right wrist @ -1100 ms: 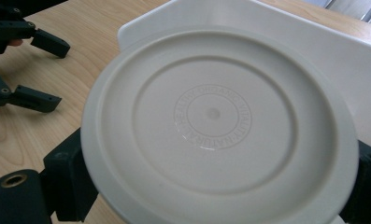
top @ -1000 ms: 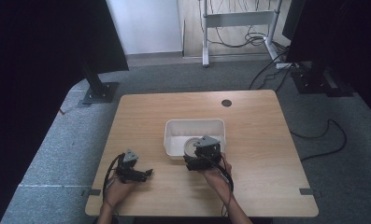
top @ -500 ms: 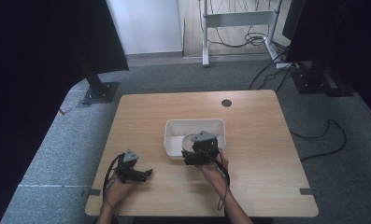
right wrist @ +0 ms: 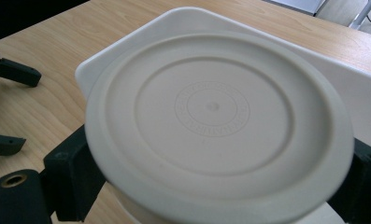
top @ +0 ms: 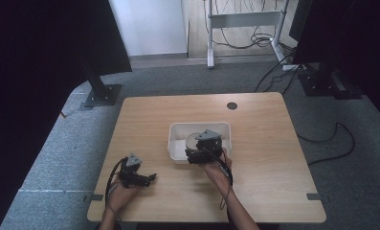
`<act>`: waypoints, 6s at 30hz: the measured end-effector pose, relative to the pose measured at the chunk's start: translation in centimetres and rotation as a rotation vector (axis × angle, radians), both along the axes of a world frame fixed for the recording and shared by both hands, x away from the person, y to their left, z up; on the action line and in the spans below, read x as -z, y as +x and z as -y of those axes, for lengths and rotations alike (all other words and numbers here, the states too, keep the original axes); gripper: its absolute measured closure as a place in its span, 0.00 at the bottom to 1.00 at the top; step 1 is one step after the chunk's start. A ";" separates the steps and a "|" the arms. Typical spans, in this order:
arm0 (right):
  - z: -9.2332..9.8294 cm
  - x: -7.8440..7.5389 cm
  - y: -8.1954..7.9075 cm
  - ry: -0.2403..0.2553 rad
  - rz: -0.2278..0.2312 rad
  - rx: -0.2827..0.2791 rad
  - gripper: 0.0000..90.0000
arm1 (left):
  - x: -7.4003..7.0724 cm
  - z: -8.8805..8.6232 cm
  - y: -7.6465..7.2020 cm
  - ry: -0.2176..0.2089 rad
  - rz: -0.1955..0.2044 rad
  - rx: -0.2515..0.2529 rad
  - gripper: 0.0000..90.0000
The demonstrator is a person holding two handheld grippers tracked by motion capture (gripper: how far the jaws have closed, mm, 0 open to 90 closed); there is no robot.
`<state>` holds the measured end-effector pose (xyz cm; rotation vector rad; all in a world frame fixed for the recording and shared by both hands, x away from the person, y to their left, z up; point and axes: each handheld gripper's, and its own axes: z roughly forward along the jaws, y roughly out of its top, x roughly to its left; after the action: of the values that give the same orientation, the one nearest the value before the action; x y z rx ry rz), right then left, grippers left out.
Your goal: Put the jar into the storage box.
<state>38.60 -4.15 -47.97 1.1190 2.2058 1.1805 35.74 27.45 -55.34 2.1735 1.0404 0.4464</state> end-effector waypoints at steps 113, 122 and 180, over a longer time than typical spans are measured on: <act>2.8 1.8 -1.8 -0.029 0.035 -0.047 0.04 | 0.0 0.0 0.0 0.000 0.000 0.002 0.01; 3.7 2.0 -2.4 -0.029 0.037 -0.043 0.04 | 0.0 0.0 0.0 0.000 0.000 0.002 0.01; 12.5 2.3 -8.4 -0.053 0.055 0.031 0.04 | 0.0 0.0 0.0 0.000 0.000 -0.002 0.01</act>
<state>30.17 -16.67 -50.26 1.0829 2.1582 1.1202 35.77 27.41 -55.35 2.1722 1.0421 0.4473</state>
